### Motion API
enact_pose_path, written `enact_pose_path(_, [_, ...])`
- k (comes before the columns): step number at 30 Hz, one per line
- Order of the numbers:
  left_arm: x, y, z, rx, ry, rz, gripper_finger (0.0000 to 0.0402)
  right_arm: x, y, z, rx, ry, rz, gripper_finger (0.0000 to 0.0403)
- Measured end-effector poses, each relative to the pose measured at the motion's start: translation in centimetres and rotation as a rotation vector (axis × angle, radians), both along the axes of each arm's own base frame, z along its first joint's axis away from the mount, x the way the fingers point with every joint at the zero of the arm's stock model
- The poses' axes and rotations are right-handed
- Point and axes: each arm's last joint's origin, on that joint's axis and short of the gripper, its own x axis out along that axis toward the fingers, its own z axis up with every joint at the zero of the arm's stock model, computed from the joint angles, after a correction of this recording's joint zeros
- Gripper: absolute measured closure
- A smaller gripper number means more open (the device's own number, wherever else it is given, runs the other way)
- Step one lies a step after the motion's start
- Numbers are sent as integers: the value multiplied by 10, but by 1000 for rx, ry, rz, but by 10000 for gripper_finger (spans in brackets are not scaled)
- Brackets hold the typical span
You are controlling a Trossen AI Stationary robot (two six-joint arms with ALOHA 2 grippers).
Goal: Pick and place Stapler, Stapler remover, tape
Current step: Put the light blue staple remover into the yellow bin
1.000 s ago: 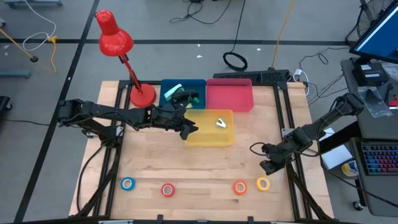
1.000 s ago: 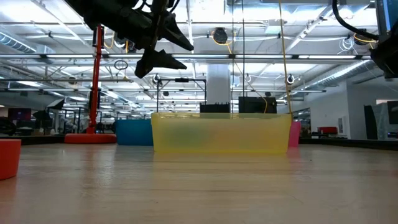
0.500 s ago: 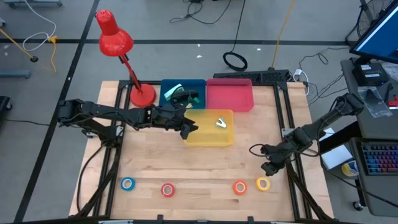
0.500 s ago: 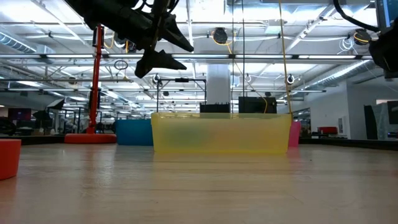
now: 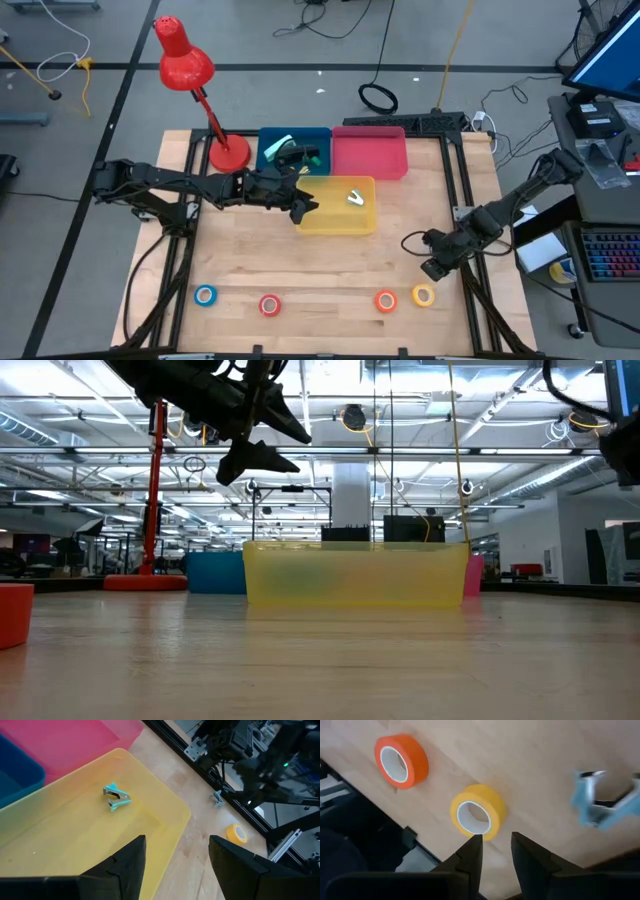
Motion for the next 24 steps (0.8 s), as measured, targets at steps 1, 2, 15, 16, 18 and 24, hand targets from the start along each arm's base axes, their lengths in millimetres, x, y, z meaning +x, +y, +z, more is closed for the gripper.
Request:
enact_pose_path(1, [0,0,0,0,1,0,186,-1,0,6,-23,6,-6,308])
enact_pose_path(2, [0,0,0,0,1,0,186,-2,-1,13,-49,12,-11,309])
enact_pose_path(15, [0,0,0,8,6,-4,186,-8,-9,7,-301,166,43,308])
enact_pose_path(16, [0,0,0,8,7,-4,186,-7,-8,3,-296,174,58,307])
enact_pose_path(18, [0,0,-1,12,7,-6,186,-4,-6,-1,-296,168,66,306])
enact_pose_path(24, [0,0,0,60,12,-30,186,3,-1,-8,-304,154,102,307])
